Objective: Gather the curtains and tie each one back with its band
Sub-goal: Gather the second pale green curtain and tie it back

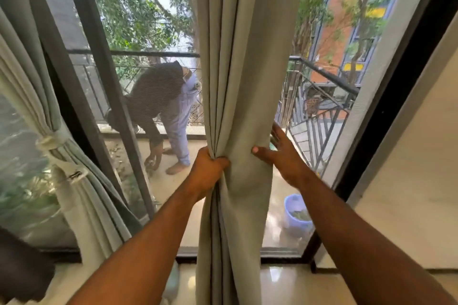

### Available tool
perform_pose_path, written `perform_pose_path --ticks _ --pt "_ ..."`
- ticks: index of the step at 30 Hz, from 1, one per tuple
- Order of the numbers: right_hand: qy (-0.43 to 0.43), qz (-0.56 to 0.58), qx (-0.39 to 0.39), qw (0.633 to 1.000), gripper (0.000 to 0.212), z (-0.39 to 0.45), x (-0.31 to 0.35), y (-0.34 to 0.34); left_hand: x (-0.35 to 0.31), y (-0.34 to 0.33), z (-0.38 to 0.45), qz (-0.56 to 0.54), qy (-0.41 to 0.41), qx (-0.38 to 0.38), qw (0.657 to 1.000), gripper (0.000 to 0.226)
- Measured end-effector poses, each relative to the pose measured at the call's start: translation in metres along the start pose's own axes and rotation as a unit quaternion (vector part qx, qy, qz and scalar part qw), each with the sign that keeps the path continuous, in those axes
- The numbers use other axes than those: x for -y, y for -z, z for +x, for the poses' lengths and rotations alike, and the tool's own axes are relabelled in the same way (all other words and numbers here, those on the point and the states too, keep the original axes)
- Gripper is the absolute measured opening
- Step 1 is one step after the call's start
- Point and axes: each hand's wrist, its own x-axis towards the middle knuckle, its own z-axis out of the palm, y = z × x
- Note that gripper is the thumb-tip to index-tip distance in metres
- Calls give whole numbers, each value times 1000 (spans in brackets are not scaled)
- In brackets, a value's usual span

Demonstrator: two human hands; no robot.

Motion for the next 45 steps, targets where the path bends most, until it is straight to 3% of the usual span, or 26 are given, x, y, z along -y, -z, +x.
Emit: perform_pose_path --ticks 4,7,10,14,17,19,21,23,27,30,32,34,38,42,45 --pt "-147 143 193 959 58 21 6 4 -9 11 2 -52 93 85 991 42" --pt "-168 152 253 940 46 26 0 1 -17 15 0 -65 106 87 989 49" --pt "-144 162 192 957 42 22 -2 -4 -19 29 4 -65 82 29 994 40" --pt "-5 65 15 998 37 3 -1 -19 -17 32 3 30 -7 -75 997 39" --pt "59 -77 -160 982 46 -17 -9 -47 -1 3 -4 24 -70 -160 984 42" --pt "88 -157 -239 954 41 -26 -14 -62 11 -19 -13 4 -73 -126 989 48" --pt "88 -152 -230 957 44 -32 -16 -69 13 -36 -26 -63 -62 -22 996 67" --pt "75 -113 -178 975 45 -33 -15 -70 12 -43 -32 -143 -34 34 988 76" --pt "51 -136 -111 983 44 -32 -11 -58 9 -28 -28 -328 59 47 942 53" --pt "46 -127 -87 987 37 -33 -8 -53 9 -24 -20 -232 34 38 971 35" --pt "40 -108 -72 991 35 -34 -6 -51 7 -16 -12 -159 -11 41 986 47" --pt "32 -96 -48 994 38 -35 -2 -49 1 -2 -1 -120 -23 78 989 54" --pt "38 -91 -25 995 48 -30 -2 -48 -28 21 20 35 -47 162 985 39" --pt "68 -109 -99 987 79 -28 -25 -41 -33 22 28 12 -20 175 984 37" --pt "90 -158 -122 976 85 -34 -48 -30 -22 25 29 -7 -30 149 988 35"
